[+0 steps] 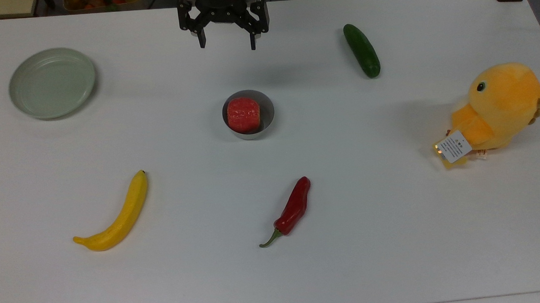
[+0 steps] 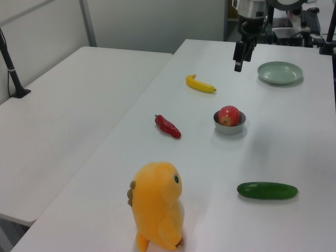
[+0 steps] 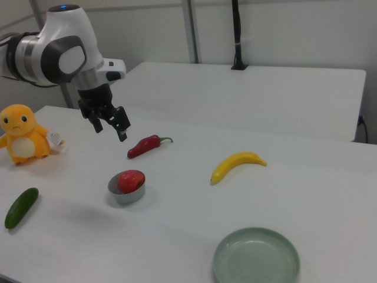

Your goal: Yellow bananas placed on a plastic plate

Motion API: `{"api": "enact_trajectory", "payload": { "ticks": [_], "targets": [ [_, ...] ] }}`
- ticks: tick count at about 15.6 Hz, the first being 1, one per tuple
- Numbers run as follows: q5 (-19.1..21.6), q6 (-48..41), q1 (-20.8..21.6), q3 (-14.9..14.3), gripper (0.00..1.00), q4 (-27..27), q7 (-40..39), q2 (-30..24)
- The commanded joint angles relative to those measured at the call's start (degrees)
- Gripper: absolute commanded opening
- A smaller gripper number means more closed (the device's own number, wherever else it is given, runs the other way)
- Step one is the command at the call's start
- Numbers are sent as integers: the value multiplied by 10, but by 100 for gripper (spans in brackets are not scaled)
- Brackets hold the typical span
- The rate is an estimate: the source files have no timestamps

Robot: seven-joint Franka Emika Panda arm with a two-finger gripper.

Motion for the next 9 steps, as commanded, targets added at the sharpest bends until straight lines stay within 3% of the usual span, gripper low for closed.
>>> {"api": "enact_trajectory", "payload": {
  "ticks": [1, 9],
  "targets": [
    [3, -10, -1, 0, 100, 9, -9, -2],
    [3, -8, -3, 0, 100, 11, -13, -2]
  ]
}}
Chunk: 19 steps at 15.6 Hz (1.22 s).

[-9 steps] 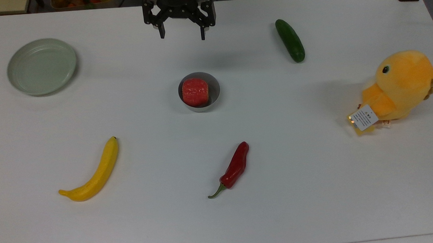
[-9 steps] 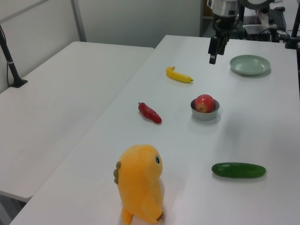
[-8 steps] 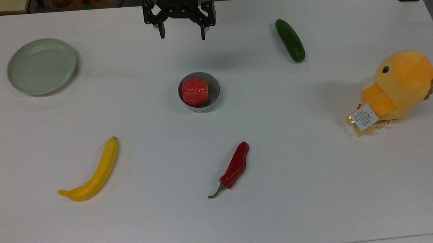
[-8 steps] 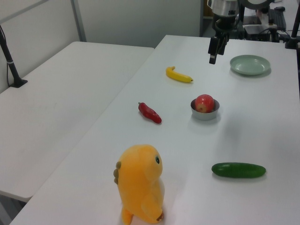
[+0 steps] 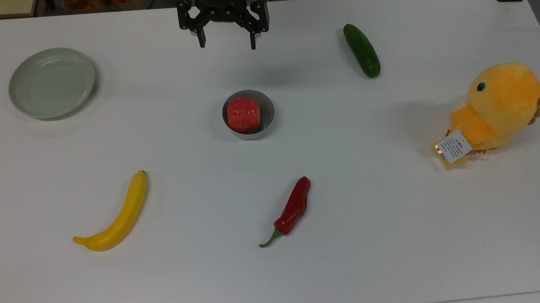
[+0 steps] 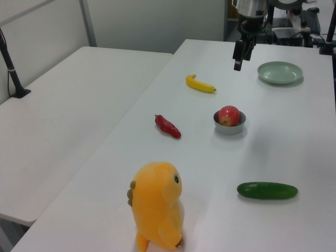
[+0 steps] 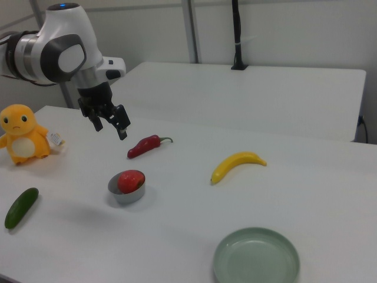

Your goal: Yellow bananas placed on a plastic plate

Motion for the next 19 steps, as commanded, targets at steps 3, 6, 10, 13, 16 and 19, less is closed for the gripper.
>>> {"api": "enact_trajectory", "payload": {
  "ticks": [3, 6, 10, 13, 16, 19],
  "targets": [
    [3, -9, -6, 0, 100, 7, -13, -4],
    [4, -14, 2, 0, 100, 8, -7, -8],
    [12, -7, 7, 5, 100, 13, -8, -3],
    [12, 13, 7, 5, 100, 12, -1, 0],
    [10, 41, -1, -4, 100, 12, -1, 4],
    [10, 78, -26, -20, 100, 18, -1, 34]
  ]
}}
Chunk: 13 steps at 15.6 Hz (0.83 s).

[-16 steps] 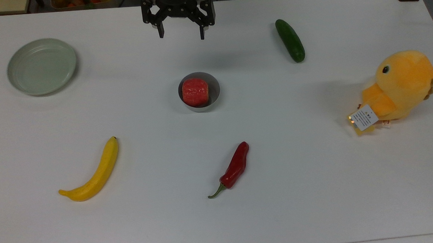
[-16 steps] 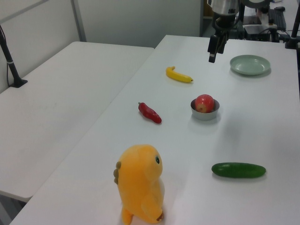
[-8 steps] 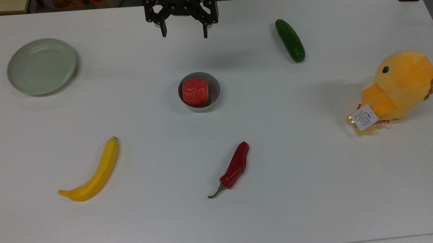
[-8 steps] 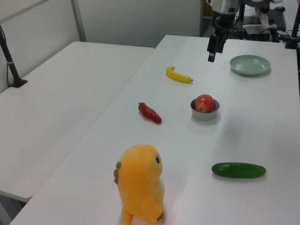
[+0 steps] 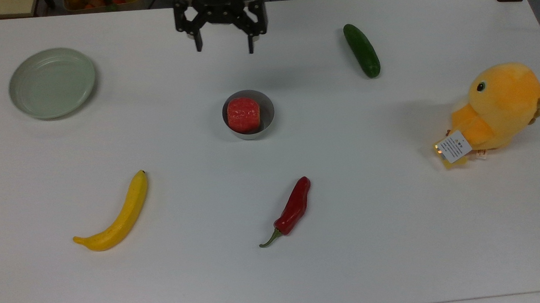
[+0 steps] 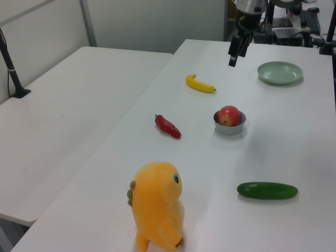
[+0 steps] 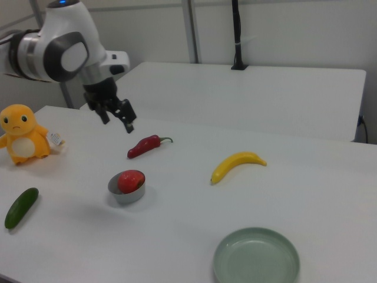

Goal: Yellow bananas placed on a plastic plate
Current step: 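Move the open gripper over the yellow banana and lower it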

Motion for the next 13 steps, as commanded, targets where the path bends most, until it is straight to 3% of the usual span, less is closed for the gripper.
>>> {"api": "enact_trajectory", "payload": {
  "ticks": [1, 5, 8, 13],
  "targets": [
    [8, 54, -31, -18, 100, 18, -1, 46],
    [5, 100, -66, -38, 100, 62, 3, 114],
    [4, 105, -94, -47, 100, 135, 18, 184],
    [3, 129, -100, -64, 100, 186, 36, 257]
  ]
}}
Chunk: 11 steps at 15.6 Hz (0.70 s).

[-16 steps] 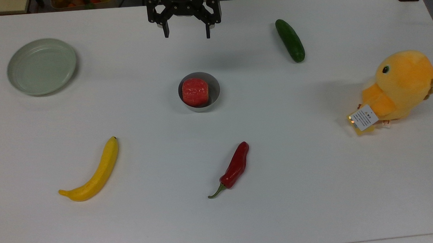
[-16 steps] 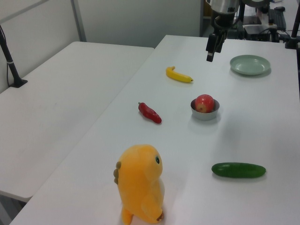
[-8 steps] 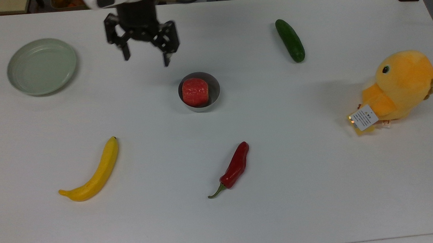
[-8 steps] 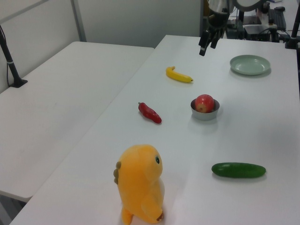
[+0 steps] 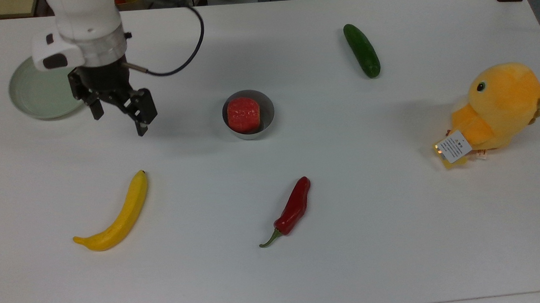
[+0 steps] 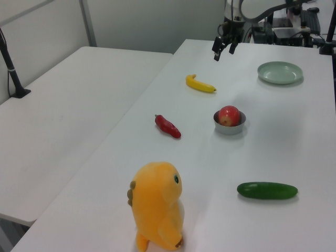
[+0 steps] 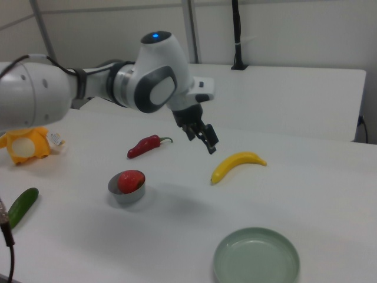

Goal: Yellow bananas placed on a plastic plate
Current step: 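Move the open gripper over the yellow banana and lower it, then close the gripper on the middle of the yellow banana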

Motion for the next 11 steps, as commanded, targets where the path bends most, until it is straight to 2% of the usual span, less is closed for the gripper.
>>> {"api": "enact_trajectory", "payload": {
  "ticks": [1, 4, 9, 11],
  "targets": [
    [2, 34, 7, -12, 100, 62, 43, 66],
    [-14, 83, 7, -13, 100, 91, 70, 111],
    [-18, 148, 20, -29, 100, 115, 91, 169],
    [-35, 164, 29, -43, 100, 127, 123, 190]
  ]
}}
